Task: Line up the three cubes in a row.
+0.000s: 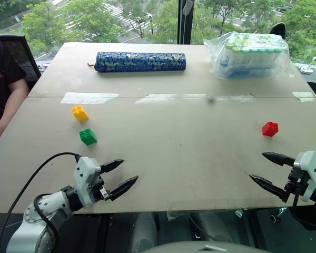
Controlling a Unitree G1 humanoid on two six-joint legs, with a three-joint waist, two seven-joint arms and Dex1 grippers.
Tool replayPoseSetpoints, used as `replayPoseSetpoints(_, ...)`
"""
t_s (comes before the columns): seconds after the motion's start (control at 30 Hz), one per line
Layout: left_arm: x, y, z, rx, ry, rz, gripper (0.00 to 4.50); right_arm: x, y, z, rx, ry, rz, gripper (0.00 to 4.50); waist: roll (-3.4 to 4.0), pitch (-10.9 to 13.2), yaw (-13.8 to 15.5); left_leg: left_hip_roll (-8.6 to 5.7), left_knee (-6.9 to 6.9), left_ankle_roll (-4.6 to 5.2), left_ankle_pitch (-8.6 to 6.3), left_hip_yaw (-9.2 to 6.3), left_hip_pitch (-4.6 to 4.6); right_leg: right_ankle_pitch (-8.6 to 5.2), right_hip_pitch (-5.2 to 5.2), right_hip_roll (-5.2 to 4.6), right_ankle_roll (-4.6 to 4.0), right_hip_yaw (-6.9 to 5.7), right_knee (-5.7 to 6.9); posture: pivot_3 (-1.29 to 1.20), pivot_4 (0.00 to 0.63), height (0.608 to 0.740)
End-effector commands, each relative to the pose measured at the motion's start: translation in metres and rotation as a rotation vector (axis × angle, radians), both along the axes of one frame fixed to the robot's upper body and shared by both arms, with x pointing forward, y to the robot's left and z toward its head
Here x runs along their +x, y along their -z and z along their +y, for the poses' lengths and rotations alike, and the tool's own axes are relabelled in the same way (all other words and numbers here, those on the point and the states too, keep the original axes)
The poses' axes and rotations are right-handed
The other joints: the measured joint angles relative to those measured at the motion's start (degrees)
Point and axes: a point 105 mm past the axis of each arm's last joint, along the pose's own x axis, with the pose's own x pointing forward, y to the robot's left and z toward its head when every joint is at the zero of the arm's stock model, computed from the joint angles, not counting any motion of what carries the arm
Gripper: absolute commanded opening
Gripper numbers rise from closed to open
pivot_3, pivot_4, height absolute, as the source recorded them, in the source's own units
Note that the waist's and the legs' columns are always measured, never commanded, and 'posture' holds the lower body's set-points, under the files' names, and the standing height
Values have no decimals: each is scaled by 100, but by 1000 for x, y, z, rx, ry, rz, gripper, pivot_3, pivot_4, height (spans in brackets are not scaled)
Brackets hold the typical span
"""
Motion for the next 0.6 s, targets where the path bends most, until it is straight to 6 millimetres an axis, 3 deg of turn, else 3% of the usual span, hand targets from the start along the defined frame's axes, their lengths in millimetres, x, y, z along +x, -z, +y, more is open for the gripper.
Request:
replayPoseSetpoints(0.03, 3, -17, -8, 2, 33, -59, 4366, 7, -9, -8, 1, 67, -80, 4500, -1, 0, 1, 0, 0, 0, 0, 0, 0, 0, 0, 0, 0, -1, 0, 0, 150, 740)
replayPoseSetpoints(0.13, 10, -42, -27, -63, 104, -112, 4366, 35, -27, -31, 9, 317, -198, 4500, 0, 0, 0, 0, 1, 0, 0, -13, -5, 0, 1, 0, 0, -11, -2, 0, 150, 740)
replayPoseSetpoints(0.33, 9, -70, -54, -84, 267, -141, 4366, 60, -28, -68, -38, 651, -87, 4500, 18, -16, 5, -16, 12, 1, 1, -20, -15, 2, 0, -13, 6, -14, 5, 0, 150, 740)
replayPoseSetpoints(0.47, 4, -80, -67, -71, 384, -157, 4366, 79, -18, -79, -52, 795, 29, 4500, 27, -19, -17, -16, 1, 1, 0, -27, -18, 2, -6, -5, 6, -13, 5, 0, 150, 740)
replayPoseSetpoints(0.6, 2, -85, -72, -58, 451, -151, 4366, 93, -19, -71, 15, 818, 88, 4500, 35, -23, -1, -15, -2, 1, 1, -37, -32, 1, -15, -2, 6, -21, 4, 0, 150, 740)
